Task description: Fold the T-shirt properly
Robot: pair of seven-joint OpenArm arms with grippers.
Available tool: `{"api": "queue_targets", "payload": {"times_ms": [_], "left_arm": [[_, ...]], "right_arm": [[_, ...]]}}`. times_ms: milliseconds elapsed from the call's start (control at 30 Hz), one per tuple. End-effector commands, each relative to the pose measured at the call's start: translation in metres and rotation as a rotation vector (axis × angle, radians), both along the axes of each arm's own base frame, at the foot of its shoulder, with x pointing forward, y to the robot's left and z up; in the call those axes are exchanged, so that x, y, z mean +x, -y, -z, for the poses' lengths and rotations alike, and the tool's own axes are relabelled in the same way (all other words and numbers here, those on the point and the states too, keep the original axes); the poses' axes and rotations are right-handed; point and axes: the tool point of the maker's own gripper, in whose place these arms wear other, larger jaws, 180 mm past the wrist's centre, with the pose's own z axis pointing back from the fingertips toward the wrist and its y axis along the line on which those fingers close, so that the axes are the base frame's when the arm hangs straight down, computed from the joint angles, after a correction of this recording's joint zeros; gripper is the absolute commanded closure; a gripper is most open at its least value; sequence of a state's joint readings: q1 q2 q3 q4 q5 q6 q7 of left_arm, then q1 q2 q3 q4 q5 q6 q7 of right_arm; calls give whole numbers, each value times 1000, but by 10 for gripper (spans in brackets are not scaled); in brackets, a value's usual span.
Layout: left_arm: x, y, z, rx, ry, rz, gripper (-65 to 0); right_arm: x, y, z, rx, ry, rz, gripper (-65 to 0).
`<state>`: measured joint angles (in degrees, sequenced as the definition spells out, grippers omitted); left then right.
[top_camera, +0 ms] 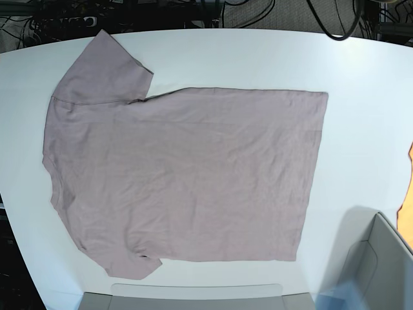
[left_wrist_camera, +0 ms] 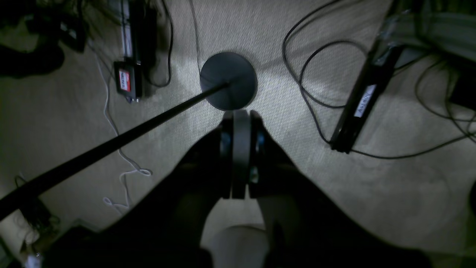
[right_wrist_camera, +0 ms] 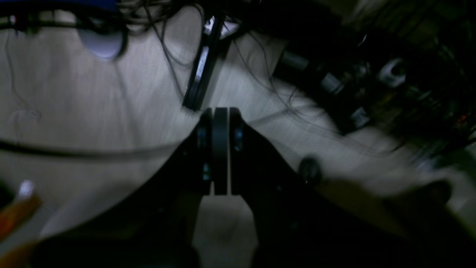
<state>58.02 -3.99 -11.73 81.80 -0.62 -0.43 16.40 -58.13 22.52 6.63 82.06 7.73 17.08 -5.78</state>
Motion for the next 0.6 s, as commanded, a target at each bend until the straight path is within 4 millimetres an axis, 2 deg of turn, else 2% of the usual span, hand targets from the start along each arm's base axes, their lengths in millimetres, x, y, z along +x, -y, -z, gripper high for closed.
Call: {"api": "queue_targets", "payload": {"times_ms": [0,167,233,467,567], "left_arm": [[0,-6,-13,23,12,17,0],[45,-5,-54,40,114,61,0],[61,-3,-66,42,144,71,0],[108,2,-94,53,267,102,0],[126,4,-108,58,323,117,0]], "right_arm": [[18,3,-10,4,61,2,0],[79,4,-50,-5,249,-16,0],[97,0,-64,1,310,-28,0],[139,-19,-107,30,456,-107,0],[166,-28,-124,20,515,-137,0]]}}
